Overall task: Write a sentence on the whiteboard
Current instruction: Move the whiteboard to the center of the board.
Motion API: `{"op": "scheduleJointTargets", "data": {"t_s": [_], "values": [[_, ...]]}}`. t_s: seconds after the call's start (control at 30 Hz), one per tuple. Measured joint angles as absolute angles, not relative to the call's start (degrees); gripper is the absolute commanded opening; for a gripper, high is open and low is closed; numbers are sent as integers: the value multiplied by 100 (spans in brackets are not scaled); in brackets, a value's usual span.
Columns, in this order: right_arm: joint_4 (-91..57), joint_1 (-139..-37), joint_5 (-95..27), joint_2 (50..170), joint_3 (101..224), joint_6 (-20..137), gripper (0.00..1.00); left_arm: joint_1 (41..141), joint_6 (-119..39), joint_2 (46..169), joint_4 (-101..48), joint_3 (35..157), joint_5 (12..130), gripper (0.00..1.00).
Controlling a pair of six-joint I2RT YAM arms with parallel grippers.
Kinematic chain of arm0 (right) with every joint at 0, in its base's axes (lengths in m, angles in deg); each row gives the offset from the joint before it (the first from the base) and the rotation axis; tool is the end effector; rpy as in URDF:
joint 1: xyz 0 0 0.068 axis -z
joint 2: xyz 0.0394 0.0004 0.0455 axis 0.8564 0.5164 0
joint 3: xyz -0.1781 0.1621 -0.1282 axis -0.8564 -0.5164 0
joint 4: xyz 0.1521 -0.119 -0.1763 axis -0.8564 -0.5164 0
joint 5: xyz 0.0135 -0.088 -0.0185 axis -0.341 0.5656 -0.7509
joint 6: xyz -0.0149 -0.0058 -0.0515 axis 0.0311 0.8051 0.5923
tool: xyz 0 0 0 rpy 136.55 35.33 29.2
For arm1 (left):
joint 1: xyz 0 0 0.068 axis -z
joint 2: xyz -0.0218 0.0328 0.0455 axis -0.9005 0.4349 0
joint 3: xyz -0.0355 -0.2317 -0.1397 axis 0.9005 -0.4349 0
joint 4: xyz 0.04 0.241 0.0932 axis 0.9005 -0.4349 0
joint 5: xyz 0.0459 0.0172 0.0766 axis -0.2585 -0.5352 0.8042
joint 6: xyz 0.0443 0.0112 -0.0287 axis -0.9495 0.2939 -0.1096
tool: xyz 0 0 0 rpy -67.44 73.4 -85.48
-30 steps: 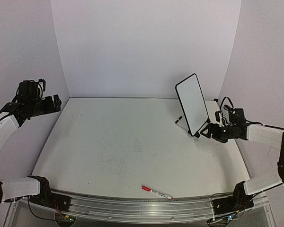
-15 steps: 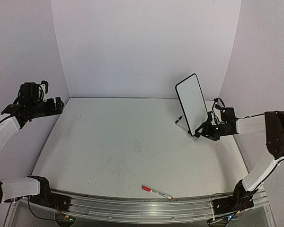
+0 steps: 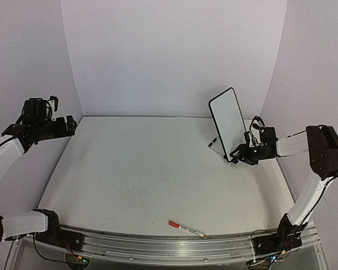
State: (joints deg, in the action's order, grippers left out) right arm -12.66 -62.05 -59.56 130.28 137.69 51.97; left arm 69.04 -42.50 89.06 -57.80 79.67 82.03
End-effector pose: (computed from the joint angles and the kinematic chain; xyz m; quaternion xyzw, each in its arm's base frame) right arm 0.3429 0.0385 0.1455 -0.0259 0.8960 0.3146 0.3123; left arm 0.2168 -0.0166 0.3330 -0.0423 0.8680 -0.0389 0.4933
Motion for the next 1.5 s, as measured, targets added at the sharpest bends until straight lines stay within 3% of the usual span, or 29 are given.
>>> {"op": "scheduleJointTargets", "data": {"t_s": [0.63, 0.97, 1.5], "values": [[-1037, -6190, -6688, 13240, 13774, 5423, 56, 6904, -4246, 8976, -5781, 7964, 8189, 99], [-1037, -6892, -6549, 13240, 13774, 5404, 55, 6904, -4246, 8984, -5781, 7964, 8189, 100], [-934, -8266, -4369, 13240, 13716, 5157, 35, 6904, -4246, 9055, -5781, 7962, 8182, 99]]}}
